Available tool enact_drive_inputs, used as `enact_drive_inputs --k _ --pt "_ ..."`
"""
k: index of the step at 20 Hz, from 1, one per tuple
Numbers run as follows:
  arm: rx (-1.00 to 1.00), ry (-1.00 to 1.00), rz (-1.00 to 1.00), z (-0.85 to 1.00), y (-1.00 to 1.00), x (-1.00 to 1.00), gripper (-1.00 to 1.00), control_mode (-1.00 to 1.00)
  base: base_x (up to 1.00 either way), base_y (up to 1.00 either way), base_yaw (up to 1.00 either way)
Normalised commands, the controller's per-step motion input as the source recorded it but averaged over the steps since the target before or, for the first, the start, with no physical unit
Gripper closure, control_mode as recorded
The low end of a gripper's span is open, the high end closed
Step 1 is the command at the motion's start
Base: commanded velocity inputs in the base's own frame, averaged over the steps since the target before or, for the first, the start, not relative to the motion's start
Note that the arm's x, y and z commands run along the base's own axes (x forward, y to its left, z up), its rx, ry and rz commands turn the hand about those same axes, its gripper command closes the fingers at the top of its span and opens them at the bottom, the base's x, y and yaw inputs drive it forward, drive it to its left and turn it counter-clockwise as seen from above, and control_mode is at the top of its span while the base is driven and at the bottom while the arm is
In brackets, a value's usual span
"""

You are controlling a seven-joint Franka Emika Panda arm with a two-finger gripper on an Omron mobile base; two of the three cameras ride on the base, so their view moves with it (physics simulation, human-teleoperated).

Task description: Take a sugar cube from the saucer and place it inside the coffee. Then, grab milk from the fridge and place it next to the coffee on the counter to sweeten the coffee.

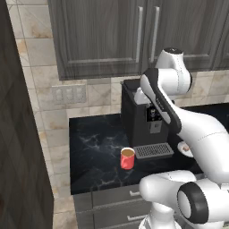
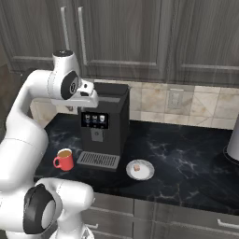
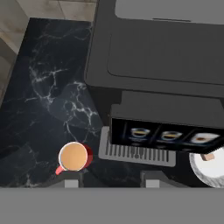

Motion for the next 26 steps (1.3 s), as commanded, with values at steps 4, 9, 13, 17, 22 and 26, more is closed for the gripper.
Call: enact_drive_inputs --k 4,9,13,17,22,26 --pt "0.00 0.00 0.00 0.00 0.00 -0.01 -1.00 -1.00 0.00 0.00 0.00" --pt "0.00 -0.09 0.00 -0.14 -0.10 -0.33 -1.00 -1.00 0.00 0.00 0.00" --pt "0.01 -0.22 0.03 -0.46 -0.42 -0.23 -1.00 -1.00 0.00 0.00 0.00" --pt "0.07 -0.17 0.04 -0.44 -0.74 -0.11 -1.00 -1.00 0.00 0.00 0.00" --pt "0.03 -0.06 0.06 -0.41 -0.76 -0.16 -1.00 -1.00 0.00 0.00 0.00" --pt "0.00 -0.03 0.05 -0.29 -0.56 -0.04 -1.00 -1.00 0.00 0.00 0.00"
